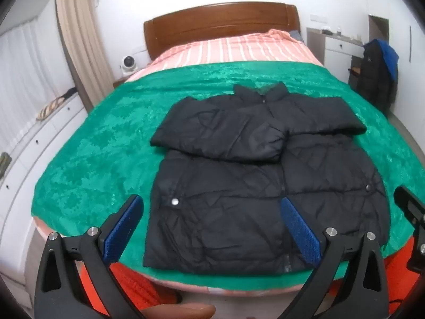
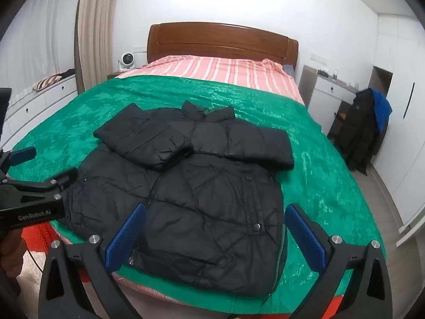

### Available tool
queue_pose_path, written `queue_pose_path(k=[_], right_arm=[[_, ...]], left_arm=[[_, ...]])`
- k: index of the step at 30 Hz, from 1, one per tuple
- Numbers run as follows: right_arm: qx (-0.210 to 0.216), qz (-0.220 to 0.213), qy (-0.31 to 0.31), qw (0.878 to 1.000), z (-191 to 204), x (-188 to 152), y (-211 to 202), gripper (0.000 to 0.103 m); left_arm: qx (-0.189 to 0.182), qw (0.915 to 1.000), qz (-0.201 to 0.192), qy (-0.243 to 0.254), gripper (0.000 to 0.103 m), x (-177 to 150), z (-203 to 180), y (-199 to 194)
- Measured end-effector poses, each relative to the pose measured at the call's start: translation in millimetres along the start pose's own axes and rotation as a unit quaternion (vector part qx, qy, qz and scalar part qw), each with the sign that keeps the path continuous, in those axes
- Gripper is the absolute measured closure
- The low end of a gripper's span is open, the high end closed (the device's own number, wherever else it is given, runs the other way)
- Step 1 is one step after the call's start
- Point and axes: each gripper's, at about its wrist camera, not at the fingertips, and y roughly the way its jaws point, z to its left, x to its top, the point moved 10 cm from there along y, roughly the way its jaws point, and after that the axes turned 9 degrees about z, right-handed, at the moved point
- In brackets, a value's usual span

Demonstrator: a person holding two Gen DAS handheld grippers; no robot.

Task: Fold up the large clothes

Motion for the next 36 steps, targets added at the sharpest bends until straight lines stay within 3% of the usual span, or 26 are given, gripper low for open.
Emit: queue_pose_path(k=[5, 12, 36], right_arm=[[0.0, 0.018, 0.005, 1.0, 3, 4, 9, 0.0], [0.003, -0.007, -0.004, 1.0, 8, 1, -3, 0.0], [0.002, 0.009, 0.001, 1.0, 9, -3, 8, 0.0]], left_arm=[[-0.023, 0.9996, 0.017, -0.006, 0.0, -6, 0, 1], [-0.024, 0.9992, 0.032, 0.01, 0.0, -9, -12, 3], [-0.035, 0.9974, 0.061, 0.013, 0.0, -15, -16, 12]])
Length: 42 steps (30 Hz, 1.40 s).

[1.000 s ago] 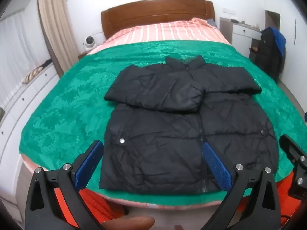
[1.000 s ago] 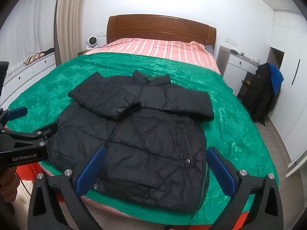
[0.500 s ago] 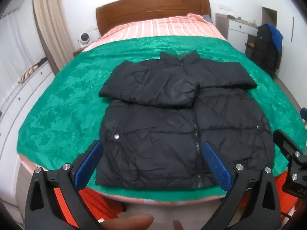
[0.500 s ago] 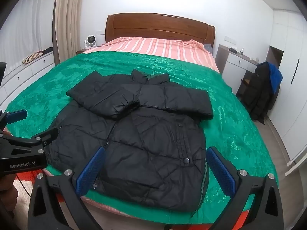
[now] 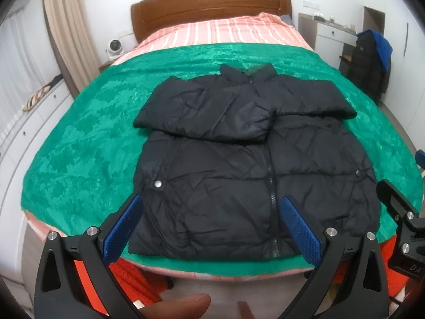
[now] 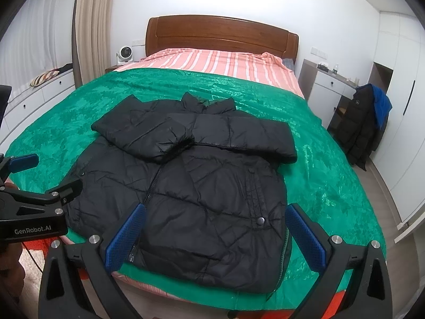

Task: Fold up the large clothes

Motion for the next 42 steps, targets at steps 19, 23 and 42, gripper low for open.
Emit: queue_pose_path(k=[19, 23, 42], right_arm=[[-0.001, 0.001, 0.007, 1.0, -2.2, -2.9, 2.3, 0.0], [-0.002, 0.0, 0.007, 1.0, -2.3, -2.7, 2.6, 0.0], [-0.006, 0.0, 0.013, 1.0, -5.3, -2.2, 2.4, 0.0]], left_arm=[[0.003, 0.9999, -0.001, 0.011, 0.0, -3.2, -4.8, -1.2], [-0.002, 0.9999, 0.001, 0.011, 0.0, -2.7, -3.1, -0.4], [0.006, 0.9999, 0.007, 0.013, 0.0, -4.0, -2.0, 3.6]])
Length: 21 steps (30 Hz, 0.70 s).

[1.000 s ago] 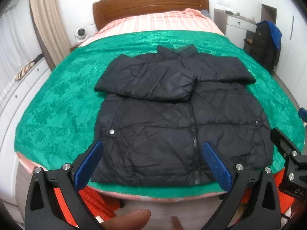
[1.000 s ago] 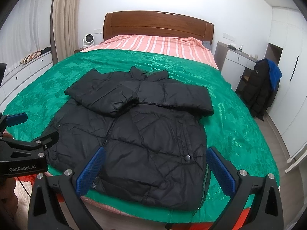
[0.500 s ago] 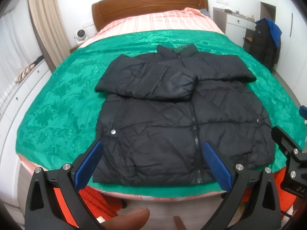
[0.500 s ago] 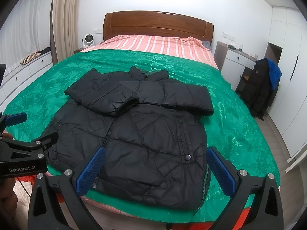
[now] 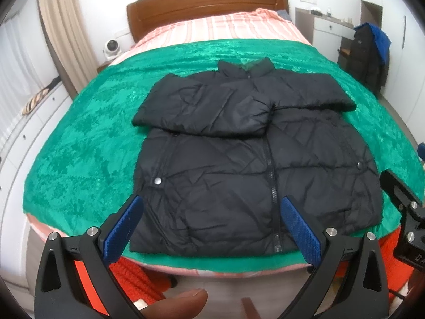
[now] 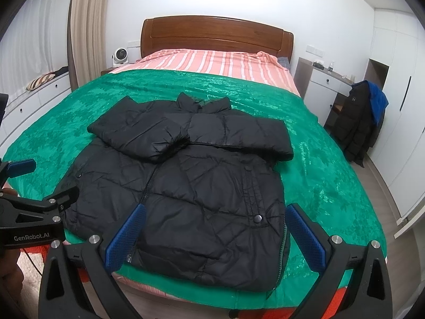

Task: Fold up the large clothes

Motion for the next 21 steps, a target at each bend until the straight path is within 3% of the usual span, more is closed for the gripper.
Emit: queue_pose_path(k=[21], right_arm=[[0.0, 0.001, 0.001, 1.0, -0.3, -1.3, 0.7, 0.0]], left_arm=[[0.0, 1.0, 0.002, 0.0, 0.0, -0.8, 0.2, -0.3]])
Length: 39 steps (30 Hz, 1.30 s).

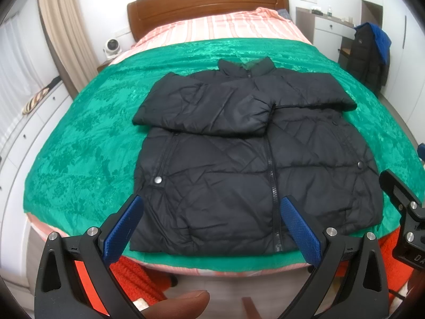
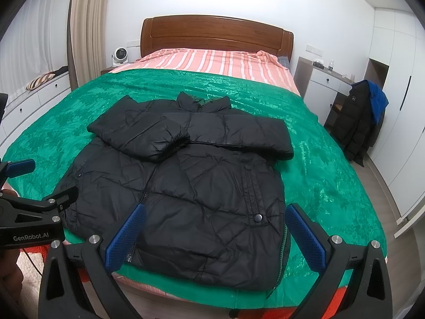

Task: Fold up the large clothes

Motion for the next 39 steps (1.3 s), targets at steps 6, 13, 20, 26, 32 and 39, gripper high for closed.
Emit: queue_pose_path(k=[6, 13, 20, 26, 32, 39], right_arm=[[0.0, 0.0, 0.0, 1.0, 0, 0, 0, 0.0], [-0.001, 0.0, 0.001, 1.0, 0, -1, 0, 0.0], [-0.001, 0.0, 0.001, 1.0, 0, -1, 0, 0.0], [-0.005, -0.001, -0.001, 1.0, -1, -1, -1, 0.0], [-0.005, 0.001, 0.001, 1.0, -2, -2, 1, 0.0], [0.0, 0.001, -0.003, 1.0, 0, -2, 1, 0.0]], left_arm=[[0.001, 1.0, -0.001, 0.0, 0.0, 0, 0, 0], [0.001, 1.0, -0.002, 0.0, 0.0, 0, -1, -1], [0.001, 1.0, 0.0, 0.0, 0.0, -1, 0, -1], [-0.018, 0.9998, 0.005, -0.008, 0.0, -2, 2, -1], [-0.009, 0.9999, 0.004, -0.005, 0.0, -1, 2, 1], [-0.006, 0.9999, 0.008, 0.01, 0.0, 4, 2, 12]])
